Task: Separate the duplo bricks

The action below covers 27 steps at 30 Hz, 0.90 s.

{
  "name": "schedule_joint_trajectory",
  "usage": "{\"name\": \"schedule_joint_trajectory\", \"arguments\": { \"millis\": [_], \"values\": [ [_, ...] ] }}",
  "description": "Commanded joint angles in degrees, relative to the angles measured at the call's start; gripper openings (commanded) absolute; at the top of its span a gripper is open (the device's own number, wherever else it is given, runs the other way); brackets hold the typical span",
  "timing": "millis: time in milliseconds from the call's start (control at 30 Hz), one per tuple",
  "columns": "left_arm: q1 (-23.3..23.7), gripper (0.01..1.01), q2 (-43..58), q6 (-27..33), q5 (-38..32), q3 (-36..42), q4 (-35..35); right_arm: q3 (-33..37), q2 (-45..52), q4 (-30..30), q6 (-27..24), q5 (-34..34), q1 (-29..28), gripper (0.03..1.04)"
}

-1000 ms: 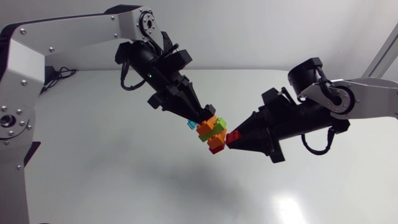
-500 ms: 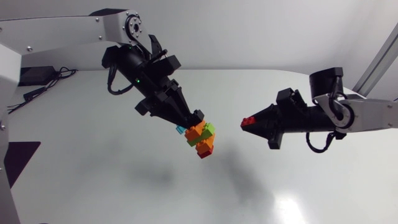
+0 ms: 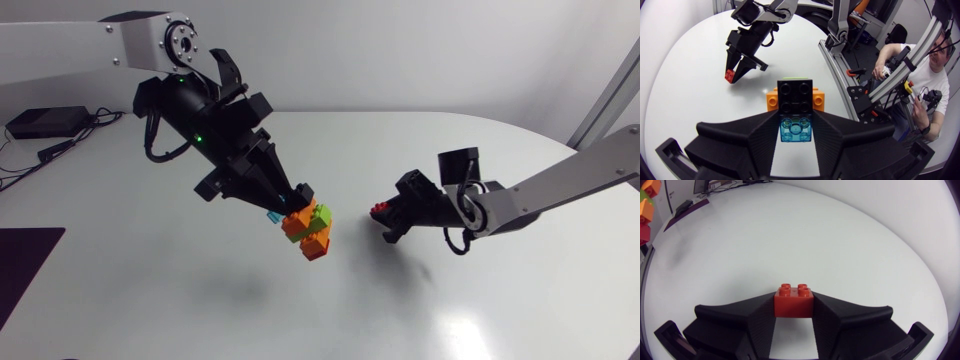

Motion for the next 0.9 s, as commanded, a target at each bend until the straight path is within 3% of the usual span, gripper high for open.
{"name": "schedule_joint_trajectory", "arguments": {
  "millis": [0,200,367,633,733,867],
  "values": [
    [0.4,0.262,-1.7,-0.5,0.2,-2.0,0.3,1.9,3.4,2.1,2.7,1.3,1.5,0.40],
    [0.4,0.262,-2.0,-1.0,0.3,-2.9,1.4,2.1,6.3,4.6,4.0,2.5,2.1,0.41],
    [0.1,0.262,-1.7,-1.7,0.3,-3.3,2.6,-0.1,5.9,4.6,3.2,2.2,1.5,0.73],
    [-0.8,0.262,-0.9,-2.6,0.3,-2.0,2.8,-4.6,0.5,3.1,1.5,0.5,0.1,0.99],
    [-1.1,0.262,-0.8,-3.2,0.3,-0.9,2.8,-4.4,-4.6,-0.5,1.5,-1.0,-1.1,0.99],
    [-1.2,0.262,-0.7,-3.7,1.3,0.1,2.8,-2.6,-14.8,-9.6,1.6,-4.7,-2.3,0.99]
  ]
}}
